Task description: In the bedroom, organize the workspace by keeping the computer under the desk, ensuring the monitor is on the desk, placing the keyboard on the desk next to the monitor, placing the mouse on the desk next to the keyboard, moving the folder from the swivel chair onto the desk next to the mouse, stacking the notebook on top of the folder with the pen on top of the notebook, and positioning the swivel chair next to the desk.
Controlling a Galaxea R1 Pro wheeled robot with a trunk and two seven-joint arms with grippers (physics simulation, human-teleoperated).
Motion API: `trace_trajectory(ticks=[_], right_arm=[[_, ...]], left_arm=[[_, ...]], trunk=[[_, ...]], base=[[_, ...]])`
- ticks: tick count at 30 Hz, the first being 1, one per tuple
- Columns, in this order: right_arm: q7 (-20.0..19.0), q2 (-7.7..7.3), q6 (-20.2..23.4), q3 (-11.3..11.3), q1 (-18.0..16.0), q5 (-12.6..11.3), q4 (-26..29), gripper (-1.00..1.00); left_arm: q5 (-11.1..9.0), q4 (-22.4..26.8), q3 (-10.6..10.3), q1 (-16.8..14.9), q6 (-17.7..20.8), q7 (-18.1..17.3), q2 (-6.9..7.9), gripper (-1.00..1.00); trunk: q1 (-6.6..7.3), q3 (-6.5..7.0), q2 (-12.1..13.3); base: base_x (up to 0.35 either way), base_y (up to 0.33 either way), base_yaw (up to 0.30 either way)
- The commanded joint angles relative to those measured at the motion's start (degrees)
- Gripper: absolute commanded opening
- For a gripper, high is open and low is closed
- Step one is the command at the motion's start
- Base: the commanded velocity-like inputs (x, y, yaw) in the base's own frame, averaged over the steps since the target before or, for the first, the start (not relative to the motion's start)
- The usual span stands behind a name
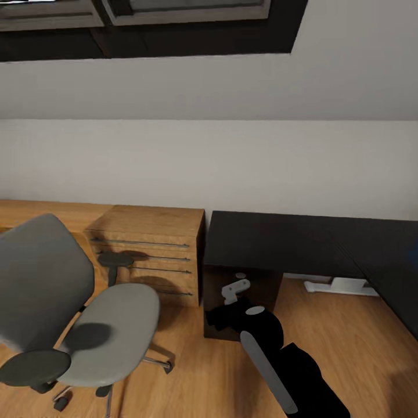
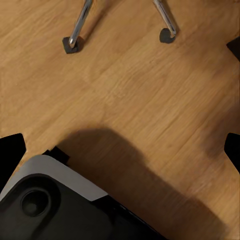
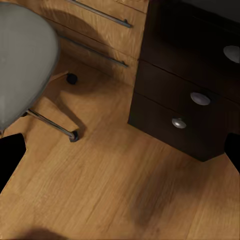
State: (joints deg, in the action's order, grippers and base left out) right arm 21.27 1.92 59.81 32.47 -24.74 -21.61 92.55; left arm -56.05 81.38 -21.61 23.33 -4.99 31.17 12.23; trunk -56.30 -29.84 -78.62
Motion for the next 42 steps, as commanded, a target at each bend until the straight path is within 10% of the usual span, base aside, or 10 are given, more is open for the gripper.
trace_trajectory(ticks=[1,42], right_arm=[[0.60,0.01,0.19,0.05,-0.05,-0.55,0.04,1.00],[0.70,-0.07,0.19,0.84,-0.09,-0.72,0.00,1.00]], left_arm=[[-0.56,0.02,-0.19,-0.04,-0.53,0.18,0.07,1.00],[-0.61,-0.94,-0.24,-0.32,-0.46,0.21,0.00,1.00]], trunk=[[0.00,0.02,-0.03],[0.00,1.16,-0.03]], base=[[0.004,0.242,0.228],[0.000,0.021,0.266]])
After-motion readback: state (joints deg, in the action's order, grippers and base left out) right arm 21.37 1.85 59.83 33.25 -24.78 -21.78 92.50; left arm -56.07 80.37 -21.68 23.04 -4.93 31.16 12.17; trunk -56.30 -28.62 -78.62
